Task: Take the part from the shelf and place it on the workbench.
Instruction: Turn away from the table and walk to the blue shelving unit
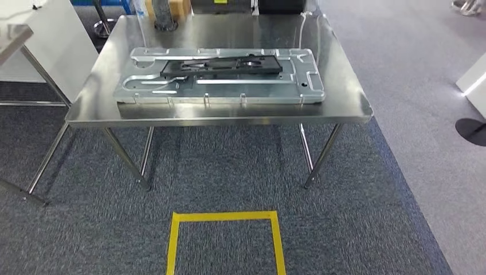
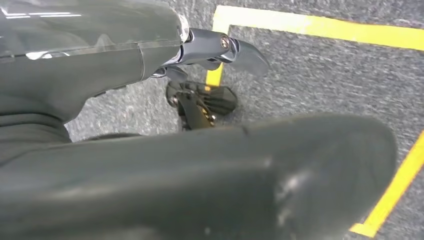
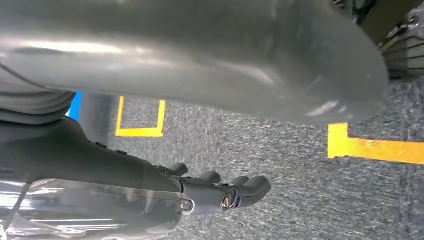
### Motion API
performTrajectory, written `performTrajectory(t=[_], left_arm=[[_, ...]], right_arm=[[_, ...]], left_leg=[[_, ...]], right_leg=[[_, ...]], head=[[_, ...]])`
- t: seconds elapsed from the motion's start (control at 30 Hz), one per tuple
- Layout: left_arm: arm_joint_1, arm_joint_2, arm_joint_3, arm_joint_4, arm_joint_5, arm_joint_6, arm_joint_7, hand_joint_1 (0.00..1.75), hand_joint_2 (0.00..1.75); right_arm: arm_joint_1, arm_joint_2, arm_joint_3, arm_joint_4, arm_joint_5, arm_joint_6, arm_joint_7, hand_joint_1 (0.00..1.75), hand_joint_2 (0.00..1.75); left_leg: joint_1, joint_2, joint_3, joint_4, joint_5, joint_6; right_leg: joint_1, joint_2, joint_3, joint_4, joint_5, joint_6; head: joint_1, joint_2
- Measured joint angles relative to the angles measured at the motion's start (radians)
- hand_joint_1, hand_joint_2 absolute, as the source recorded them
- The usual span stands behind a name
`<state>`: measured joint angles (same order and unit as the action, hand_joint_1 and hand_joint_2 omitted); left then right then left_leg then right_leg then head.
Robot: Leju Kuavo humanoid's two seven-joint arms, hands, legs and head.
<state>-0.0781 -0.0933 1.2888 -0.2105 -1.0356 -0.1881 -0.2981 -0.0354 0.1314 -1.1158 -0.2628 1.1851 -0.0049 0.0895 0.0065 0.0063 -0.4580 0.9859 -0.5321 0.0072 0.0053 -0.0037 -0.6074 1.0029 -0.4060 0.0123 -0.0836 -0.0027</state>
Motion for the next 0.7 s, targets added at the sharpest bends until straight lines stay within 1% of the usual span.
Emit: performTrajectory(t=[0.03, 0.07, 0.1, 0.13, 0.17, 0.2, 0.23, 0.27, 0.3, 0.33, 0.37, 0.4, 0.43, 0.47, 0.5, 0.53, 0.57, 0.6, 0.63, 0.67, 0.7], left_arm=[[0.001, -0.002, 0.0, 0.0, 0.0, 0.0, 0.001, 0.0, 0.0], [0.001, -0.003, 0.0, 0.0, 0.001, 0.0, 0.002, 0.0, 0.0], [0.001, -0.004, 0.0, 0.001, 0.002, 0.001, 0.002, 0.0, 0.0], [0.0, -0.005, 0.0, 0.001, 0.004, 0.001, 0.002, 0.0, 0.0], [0.0, -0.005, 0.0, 0.001, 0.006, 0.001, 0.001, 0.0, 0.0], [0.0, -0.006, 0.0, 0.001, 0.007, 0.001, 0.0, 0.0, 0.0], [0.0, -0.008, -0.001, 0.001, 0.008, 0.001, -0.002, 0.0, 0.0], [0.0, -0.01, -0.001, 0.001, 0.008, 0.0, -0.005, 0.0, 0.0], [0.0, -0.011, -0.001, 0.001, 0.008, -0.001, -0.009, 0.0, 0.0], [0.0, -0.013, -0.001, 0.001, 0.007, -0.003, -0.014, 0.0, 0.0], [0.0, -0.014, -0.002, 0.002, 0.007, -0.006, -0.019, 0.0, 0.0], [0.0, -0.016, -0.002, 0.002, 0.005, -0.008, -0.024, 0.0, 0.0], [0.0, -0.017, -0.003, 0.002, 0.004, -0.01, -0.028, 0.0, 0.0], [0.0, -0.018, -0.004, 0.002, 0.002, -0.01, -0.031, 0.0, 0.0], [-0.001, -0.019, -0.004, 0.003, 0.0, -0.011, -0.033, 0.0, 0.0], [-0.001, -0.019, -0.004, 0.003, 0.0, -0.011, -0.035, 0.0, 0.0], [-0.001, -0.019, -0.005, 0.003, -0.001, -0.01, -0.035, 0.0, 0.0], [-0.001, -0.019, -0.005, 0.003, -0.001, -0.009, -0.036, 0.0, 0.0], [0.0, -0.019, -0.005, 0.003, -0.001, -0.007, -0.037, 0.0, 0.0], [0.001, -0.019, -0.005, 0.003, -0.001, -0.005, -0.037, 0.0, 0.0], [0.001, -0.019, -0.005, 0.003, -0.001, -0.003, -0.037, 0.0, 0.0]], right_arm=[[0.0, -0.001, 0.0, 0.001, 0.001, 0.003, 0.0, 0.0, 0.0], [0.0, -0.001, 0.0, 0.002, 0.003, 0.006, 0.0, 0.0, 0.0], [0.001, -0.001, 0.0, 0.003, 0.004, 0.008, 0.0, 0.0, 0.0], [0.001, -0.001, 0.0, 0.003, 0.005, 0.011, 0.0, 0.0, 0.0], [0.001, -0.001, 0.0, 0.004, 0.005, 0.013, 0.0, 0.0, 0.0], [0.002, 0.0, 0.0, 0.005, 0.005, 0.016, 0.0, 0.0, 0.0], [0.002, 0.002, 0.0, 0.005, 0.005, 0.019, 0.0, 0.0, 0.0], [0.001, 0.003, 0.0, 0.005, 0.005, 0.022, -0.001, 0.0, 0.0], [0.001, 0.004, 0.0, 0.005, 0.005, 0.025, -0.003, 0.0, 0.0], [0.001, 0.004, 0.0, 0.005, 0.005, 0.026, -0.006, 0.0, 0.0], [-0.001, 0.004, 0.0, 0.005, 0.005, 0.027, -0.009, 0.0, 0.0], [-0.002, 0.004, 0.0, 0.005, 0.005, 0.028, -0.013, 0.0, 0.0], [-0.003, 0.004, 0.0, 0.005, 0.005, 0.03, -0.017, 0.0, 0.0], [-0.003, 0.004, 0.0, 0.005, 0.005, 0.031, -0.019, 0.0, 0.0], [-0.003, 0.004, 0.0, 0.005, 0.005, 0.033, -0.022, 0.0, 0.0], [-0.003, 0.004, 0.0, 0.006, 0.005, 0.033, -0.023, 0.0, 0.0], [-0.004, 0.004, 0.0, 0.006, 0.005, 0.035, -0.024, 0.0, 0.0], [-0.005, 0.003, 0.0, 0.007, 0.005, 0.036, -0.025, 0.0, 0.0], [-0.005, 0.0, 0.0, 0.008, 0.005, 0.039, -0.026, 0.0, 0.0], [-0.006, -0.004, 0.0, 0.009, 0.005, 0.042, -0.027, 0.0, 0.0], [-0.006, -0.009, 0.0, 0.011, 0.005, 0.044, -0.028, 0.0, 0.0]], left_leg=[[0.0, 0.002, -0.006, -0.004, 0.008, 0.008], [0.0, 0.004, -0.015, -0.006, 0.018, 0.017], [0.002, 0.006, -0.024, -0.009, 0.029, 0.025], [0.002, 0.007, -0.036, -0.009, 0.039, 0.03], [0.001, 0.008, -0.048, -0.009, 0.049, 0.033], [0.001, 0.008, -0.06, -0.008, 0.058, 0.034], [0.0, 0.009, -0.074, -0.006, 0.068, 0.033], [0.0, 0.009, -0.087, -0.003, 0.077, 0.031], [0.001, 0.009, -0.099, -0.001, 0.085, 0.028], [0.001, 0.009, -0.111, 0.001, 0.093, 0.025], [0.001, 0.009, -0.122, 0.003, 0.1, 0.021], [0.0, 0.009, -0.129, 0.005, 0.107, 0.016], [-0.001, 0.009, -0.134, 0.006, 0.114, 0.01], [-0.002, 0.009, -0.137, 0.007, 0.121, 0.004], [-0.002, 0.009, -0.139, 0.006, 0.129, -0.002], [-0.001, 0.009, -0.141, 0.006, 0.132, -0.007], [0.0, 0.007, -0.146, 0.014, 0.123, -0.012], [0.001, 0.005, -0.156, 0.038, 0.098, -0.016], [0.002, 0.004, -0.172, 0.084, 0.057, -0.018], [0.004, 0.003, -0.192, 0.148, 0.008, -0.021], [0.004, 0.003, -0.212, 0.22, -0.035, -0.023]], right_leg=[[-0.003, 0.001, -0.005, 0.003, -0.001, 0.006], [-0.005, 0.003, -0.012, 0.015, -0.018, 0.01], [-0.006, 0.004, -0.023, 0.041, -0.05, 0.015], [-0.009, 0.005, -0.039, 0.091, -0.1, 0.017], [-0.01, 0.005, -0.057, 0.156, -0.15, 0.02], [-0.011, 0.005, -0.072, 0.221, -0.187, 0.023], [-0.012, 0.004, -0.077, 0.271, -0.204, 0.025], [-0.012, 0.004, -0.067, 0.285, -0.196, 0.027], [-0.013, 0.004, -0.039, 0.26, -0.171, 0.027], [-0.014, 0.004, 0.006, 0.202, -0.141, 0.027], [-0.014, 0.004, 0.062, 0.122, -0.122, 0.024], [-0.013, 0.005, 0.112, 0.044, -0.115, 0.021], [-0.011, 0.005, 0.145, -0.011, -0.115, 0.016], [-0.008, 0.006, 0.162, -0.043, -0.12, 0.012], [-0.006, 0.007, 0.161, -0.051, -0.119, 0.006], [-0.007, 0.005, 0.157, -0.05, -0.112, -0.001], [-0.008, 0.004, 0.152, -0.051, -0.106, -0.009], [-0.009, 0.001, 0.145, -0.052, -0.098, -0.019], [-0.009, -0.001, 0.137, -0.053, -0.09, -0.027], [-0.006, -0.002, 0.126, -0.05, -0.083, -0.032], [-0.004, -0.003, 0.113, -0.047, -0.075, -0.035]], head=[[0.0, 0.0], [0.0, 0.0], [0.0, 0.0], [0.0, 0.0], [0.0, 0.0], [0.0, 0.0], [0.0, 0.0], [0.0, 0.0], [0.0, 0.0], [0.0, 0.0], [0.0, 0.0], [0.0, 0.0], [0.0, 0.0], [0.0, 0.0], [0.0, 0.0], [0.0, 0.0], [0.0, 0.0], [0.0, 0.0], [0.0, 0.0], [0.0, 0.0], [0.0, 0.0]])
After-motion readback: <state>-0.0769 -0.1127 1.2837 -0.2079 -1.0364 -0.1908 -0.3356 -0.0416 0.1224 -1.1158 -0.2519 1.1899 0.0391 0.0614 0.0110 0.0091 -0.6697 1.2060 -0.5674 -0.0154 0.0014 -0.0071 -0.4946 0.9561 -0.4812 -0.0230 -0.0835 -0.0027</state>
